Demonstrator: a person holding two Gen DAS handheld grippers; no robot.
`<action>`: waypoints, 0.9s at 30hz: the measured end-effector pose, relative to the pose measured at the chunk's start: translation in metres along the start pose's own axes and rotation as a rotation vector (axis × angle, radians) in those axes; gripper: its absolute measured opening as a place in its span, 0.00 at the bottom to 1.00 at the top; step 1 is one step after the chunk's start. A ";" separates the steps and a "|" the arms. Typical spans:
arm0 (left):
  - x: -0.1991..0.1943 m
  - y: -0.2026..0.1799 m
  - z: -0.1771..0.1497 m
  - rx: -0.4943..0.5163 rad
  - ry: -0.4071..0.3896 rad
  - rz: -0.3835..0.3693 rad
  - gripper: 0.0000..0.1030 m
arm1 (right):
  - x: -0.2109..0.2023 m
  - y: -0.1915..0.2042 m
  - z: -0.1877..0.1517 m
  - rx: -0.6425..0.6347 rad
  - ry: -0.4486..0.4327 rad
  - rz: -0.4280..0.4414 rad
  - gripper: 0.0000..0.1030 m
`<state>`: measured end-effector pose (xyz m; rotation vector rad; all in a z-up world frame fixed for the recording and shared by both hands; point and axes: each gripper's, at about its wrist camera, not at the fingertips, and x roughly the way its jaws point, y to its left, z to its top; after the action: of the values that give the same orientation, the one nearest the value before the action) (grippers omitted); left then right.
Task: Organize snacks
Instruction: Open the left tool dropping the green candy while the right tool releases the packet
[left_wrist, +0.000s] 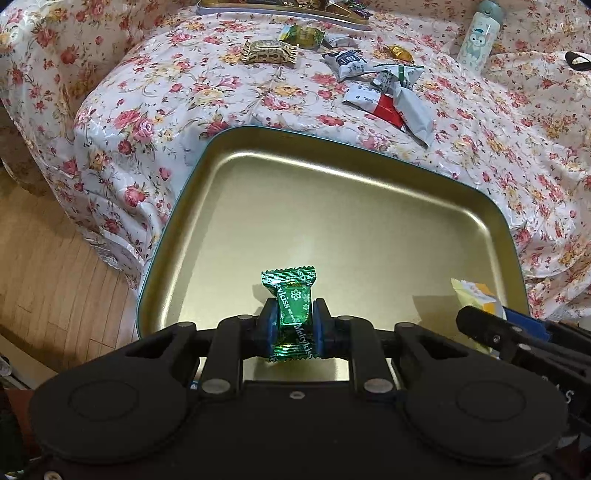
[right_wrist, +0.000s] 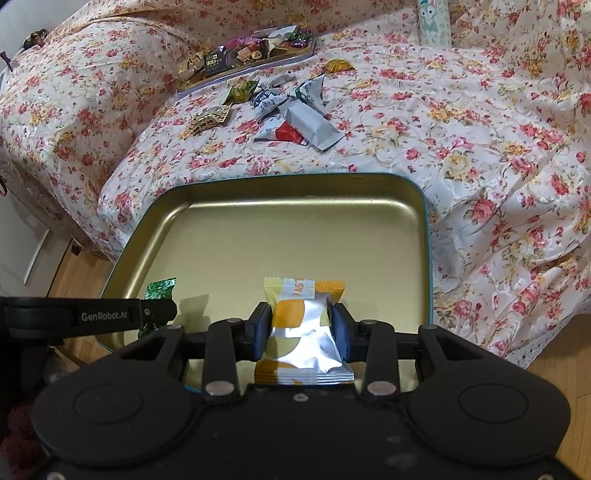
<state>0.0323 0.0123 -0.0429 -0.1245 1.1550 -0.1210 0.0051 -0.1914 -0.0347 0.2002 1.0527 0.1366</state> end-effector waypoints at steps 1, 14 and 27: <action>0.000 -0.001 0.000 0.002 0.001 0.000 0.25 | 0.000 0.000 0.000 -0.001 0.000 -0.001 0.37; 0.000 -0.001 0.000 0.004 0.009 -0.009 0.26 | 0.003 -0.001 0.001 0.008 0.017 -0.001 0.38; 0.001 0.001 0.000 -0.008 0.027 -0.009 0.26 | 0.002 0.000 0.001 0.003 0.016 -0.011 0.38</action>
<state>0.0328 0.0132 -0.0441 -0.1358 1.1821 -0.1262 0.0071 -0.1910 -0.0358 0.1961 1.0695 0.1273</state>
